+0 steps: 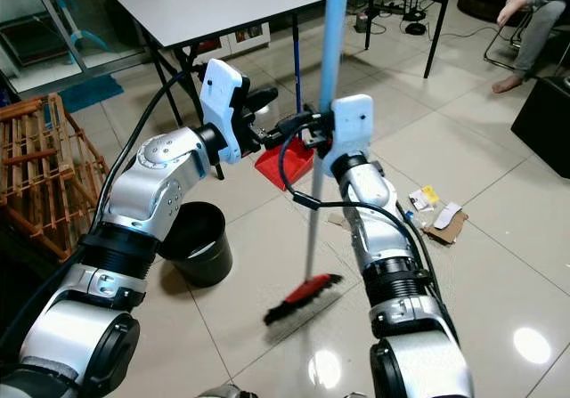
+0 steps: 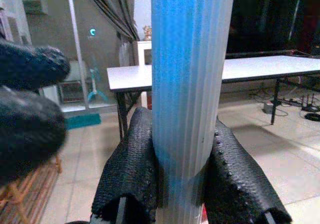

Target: Sweep floor

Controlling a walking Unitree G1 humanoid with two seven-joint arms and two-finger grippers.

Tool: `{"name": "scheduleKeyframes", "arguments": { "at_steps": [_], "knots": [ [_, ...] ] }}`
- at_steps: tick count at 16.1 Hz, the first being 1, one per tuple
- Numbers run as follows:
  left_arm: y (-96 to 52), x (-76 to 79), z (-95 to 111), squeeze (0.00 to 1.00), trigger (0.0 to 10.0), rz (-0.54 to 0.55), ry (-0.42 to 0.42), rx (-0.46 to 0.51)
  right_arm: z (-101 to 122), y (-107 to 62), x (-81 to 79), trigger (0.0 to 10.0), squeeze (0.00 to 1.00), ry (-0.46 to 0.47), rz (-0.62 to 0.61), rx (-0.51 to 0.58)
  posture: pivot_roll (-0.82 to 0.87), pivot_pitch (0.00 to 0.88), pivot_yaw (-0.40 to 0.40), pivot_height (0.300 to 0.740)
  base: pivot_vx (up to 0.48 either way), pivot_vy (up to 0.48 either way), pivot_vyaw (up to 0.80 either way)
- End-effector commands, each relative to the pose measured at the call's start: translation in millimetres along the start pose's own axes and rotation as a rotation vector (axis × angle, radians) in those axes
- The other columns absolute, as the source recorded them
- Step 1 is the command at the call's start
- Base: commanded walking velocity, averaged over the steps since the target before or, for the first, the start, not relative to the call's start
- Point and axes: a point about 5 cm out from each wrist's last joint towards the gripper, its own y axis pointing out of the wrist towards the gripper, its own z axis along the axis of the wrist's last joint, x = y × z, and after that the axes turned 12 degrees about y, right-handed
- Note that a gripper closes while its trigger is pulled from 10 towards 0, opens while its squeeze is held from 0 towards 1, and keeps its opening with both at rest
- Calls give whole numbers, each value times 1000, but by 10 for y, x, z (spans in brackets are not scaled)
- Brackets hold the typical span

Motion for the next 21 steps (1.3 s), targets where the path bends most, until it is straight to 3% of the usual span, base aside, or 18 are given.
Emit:
{"name": "scheduleKeyframes", "arguments": {
  "at_steps": [1,6,10,21],
  "knots": [
    [-20,-31,47,0,10000,8,-1,15,91,8,-61,10000,0,7,17,42,-68,4,90,740,0,0,0],
    [-10,0,103,0,10000,-13,-52,60,13,-24,-153,10000,0,20,42,15,-64,6,87,740,0,0,0],
    [-29,53,200,0,10000,-88,-83,118,-36,-46,-103,10000,0,16,28,-9,-64,7,87,740,0,0,0],
    [-16,151,124,0,10000,-108,-68,69,23,-22,-287,10000,0,40,79,16,-62,7,91,740,0,0,0]
  ]
}}
